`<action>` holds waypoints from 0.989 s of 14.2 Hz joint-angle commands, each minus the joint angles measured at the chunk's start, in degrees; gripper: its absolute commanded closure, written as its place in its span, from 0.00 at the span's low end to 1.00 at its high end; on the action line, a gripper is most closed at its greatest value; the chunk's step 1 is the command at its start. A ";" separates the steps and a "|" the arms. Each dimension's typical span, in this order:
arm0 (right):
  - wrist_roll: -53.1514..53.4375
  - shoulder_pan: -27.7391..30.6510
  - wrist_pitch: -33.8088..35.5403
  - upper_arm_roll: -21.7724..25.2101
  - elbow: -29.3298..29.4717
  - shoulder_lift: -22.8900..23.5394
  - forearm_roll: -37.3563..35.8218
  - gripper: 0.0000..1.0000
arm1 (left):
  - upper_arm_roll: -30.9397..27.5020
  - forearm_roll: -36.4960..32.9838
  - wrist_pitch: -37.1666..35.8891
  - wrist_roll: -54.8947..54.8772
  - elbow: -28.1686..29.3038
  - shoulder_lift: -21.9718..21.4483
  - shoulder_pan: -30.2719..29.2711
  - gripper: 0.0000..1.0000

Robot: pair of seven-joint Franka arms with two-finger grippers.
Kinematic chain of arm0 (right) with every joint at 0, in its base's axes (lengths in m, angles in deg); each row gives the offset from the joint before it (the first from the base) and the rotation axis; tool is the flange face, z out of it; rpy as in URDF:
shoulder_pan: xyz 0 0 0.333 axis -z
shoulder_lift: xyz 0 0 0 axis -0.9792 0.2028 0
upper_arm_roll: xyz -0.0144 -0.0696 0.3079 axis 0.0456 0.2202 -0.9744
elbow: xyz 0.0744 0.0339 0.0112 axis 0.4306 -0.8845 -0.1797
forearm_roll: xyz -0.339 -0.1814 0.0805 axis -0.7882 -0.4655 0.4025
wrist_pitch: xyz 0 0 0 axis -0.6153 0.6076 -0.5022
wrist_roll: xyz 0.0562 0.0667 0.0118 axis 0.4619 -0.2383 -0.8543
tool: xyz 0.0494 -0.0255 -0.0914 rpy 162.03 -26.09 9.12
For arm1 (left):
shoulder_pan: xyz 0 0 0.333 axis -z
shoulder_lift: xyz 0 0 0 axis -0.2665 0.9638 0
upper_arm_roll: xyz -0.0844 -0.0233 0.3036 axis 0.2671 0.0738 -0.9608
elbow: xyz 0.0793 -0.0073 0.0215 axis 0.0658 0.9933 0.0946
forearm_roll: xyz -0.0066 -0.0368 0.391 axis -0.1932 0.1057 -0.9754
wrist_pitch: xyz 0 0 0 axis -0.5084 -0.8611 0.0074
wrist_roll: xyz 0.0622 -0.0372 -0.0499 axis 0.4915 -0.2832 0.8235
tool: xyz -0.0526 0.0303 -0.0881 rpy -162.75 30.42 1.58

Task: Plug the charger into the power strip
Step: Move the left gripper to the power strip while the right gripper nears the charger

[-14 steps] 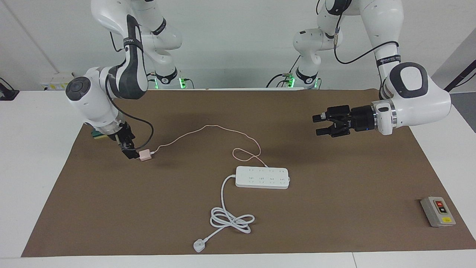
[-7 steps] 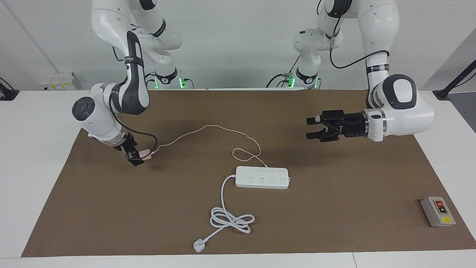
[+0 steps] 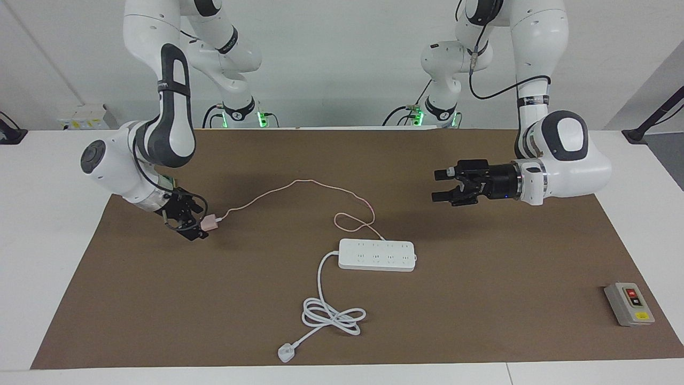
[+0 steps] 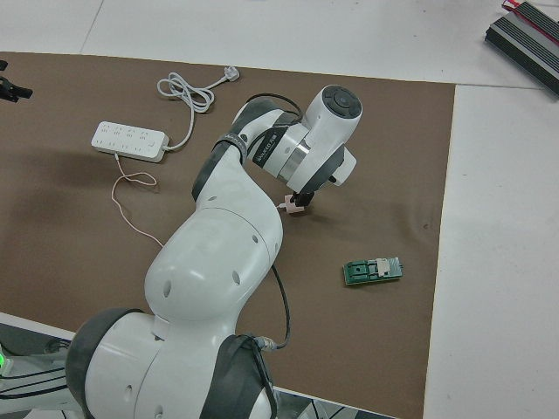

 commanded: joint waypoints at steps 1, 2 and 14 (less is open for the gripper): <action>-4.15 3.27 5.89 -0.30 1.80 0.78 4.71 0.00 | -0.42 3.81 1.05 -5.14 2.55 0.37 0.78 0.00; -5.21 3.80 6.27 -0.30 1.80 0.87 4.89 0.00 | -0.42 3.82 0.96 -5.15 2.63 0.37 0.69 0.00; -14.01 6.71 8.90 -0.21 3.91 6.93 8.94 0.00 | -0.86 7.60 2.90 -10.51 14.94 -9.99 1.57 0.00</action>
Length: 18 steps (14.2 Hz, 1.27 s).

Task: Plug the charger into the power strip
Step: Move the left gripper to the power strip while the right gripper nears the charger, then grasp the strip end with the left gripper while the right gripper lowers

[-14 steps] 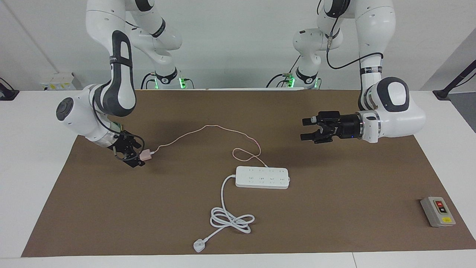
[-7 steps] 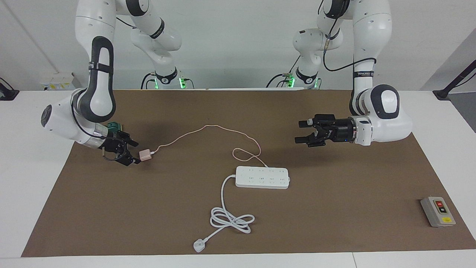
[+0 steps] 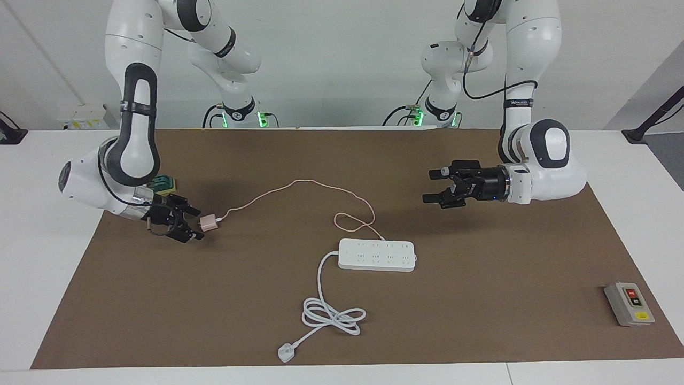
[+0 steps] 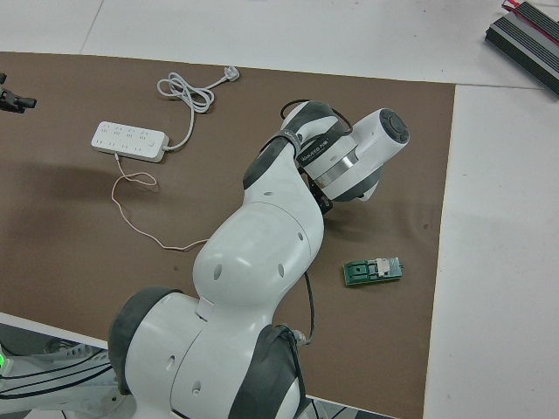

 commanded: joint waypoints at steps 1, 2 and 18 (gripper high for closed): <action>-2.33 0.85 2.31 -0.18 0.41 1.22 1.33 0.00 | -0.80 1.58 0.85 -0.96 4.71 -4.28 0.42 0.00; -2.33 0.85 2.93 -0.10 0.41 1.13 1.33 0.00 | -0.80 2.02 0.77 -1.04 5.95 -5.07 0.68 0.00; -4.26 1.47 1.70 0.08 -0.90 1.84 0.98 0.00 | -0.89 8.00 -1.43 -8.50 13.95 -3.24 4.20 0.00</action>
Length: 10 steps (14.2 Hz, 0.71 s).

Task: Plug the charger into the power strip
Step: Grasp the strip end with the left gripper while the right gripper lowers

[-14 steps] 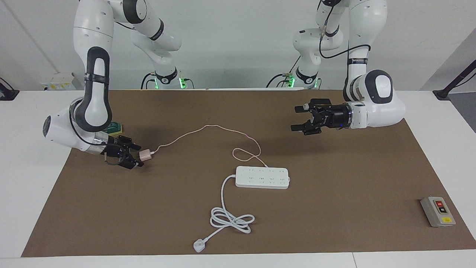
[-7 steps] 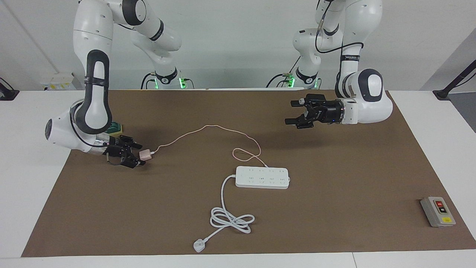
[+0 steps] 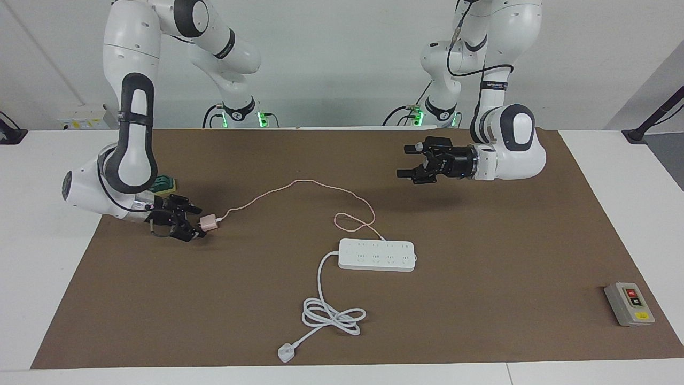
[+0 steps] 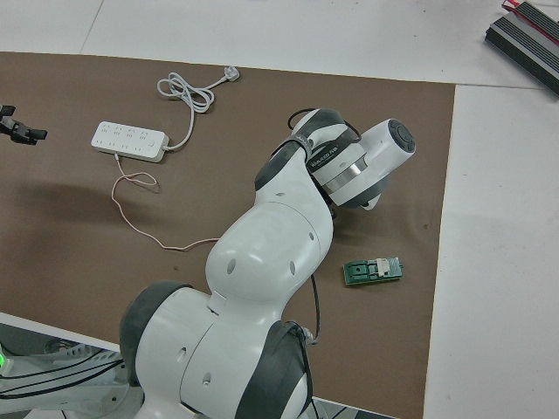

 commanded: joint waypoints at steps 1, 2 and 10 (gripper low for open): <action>-2.34 0.25 -0.62 -0.28 -0.72 0.14 0.89 0.00 | -0.79 2.09 -0.42 -4.37 1.47 1.39 1.14 0.00; -2.60 0.25 -0.53 -0.28 -0.90 0.05 0.80 0.00 | -0.87 2.79 -0.43 -5.69 1.64 2.18 1.67 0.00; -2.87 0.25 -1.41 -0.28 -2.13 -0.12 0.80 0.20 | -2.97 4.38 -0.16 -8.42 0.86 5.78 5.35 0.00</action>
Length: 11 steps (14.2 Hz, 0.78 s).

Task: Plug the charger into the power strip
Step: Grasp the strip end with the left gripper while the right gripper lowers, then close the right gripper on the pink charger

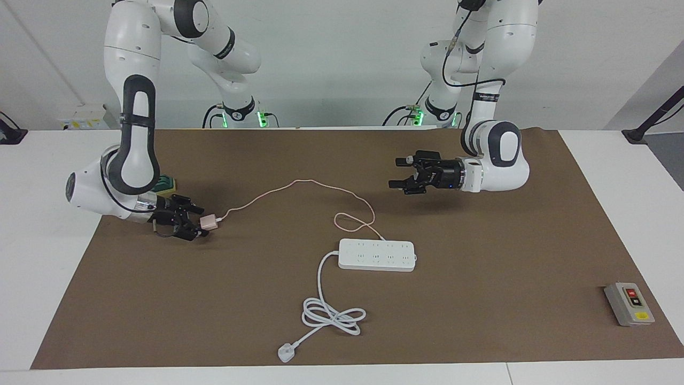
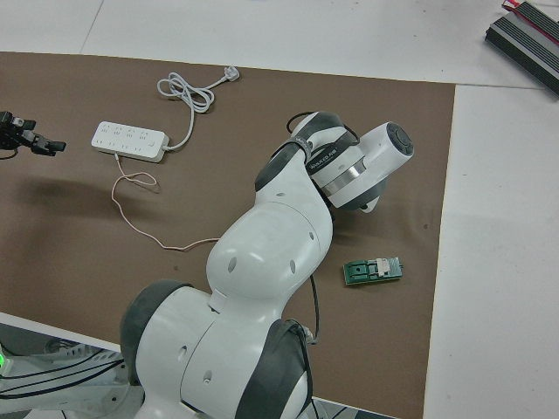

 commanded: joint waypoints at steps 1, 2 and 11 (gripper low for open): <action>-2.27 0.35 -1.32 -0.33 -1.36 -0.30 0.82 0.22 | -4.94 1.89 -0.17 -2.57 -0.83 1.92 5.11 0.00; -2.27 0.35 -1.32 -0.33 -1.36 -0.30 0.82 0.28 | -8.80 1.98 -0.34 -3.19 -1.71 2.80 8.35 0.00; -1.84 0.00 -0.97 -0.41 -1.19 -0.39 1.35 0.93 | -13.32 3.74 -1.31 -4.86 -2.42 3.86 13.13 0.00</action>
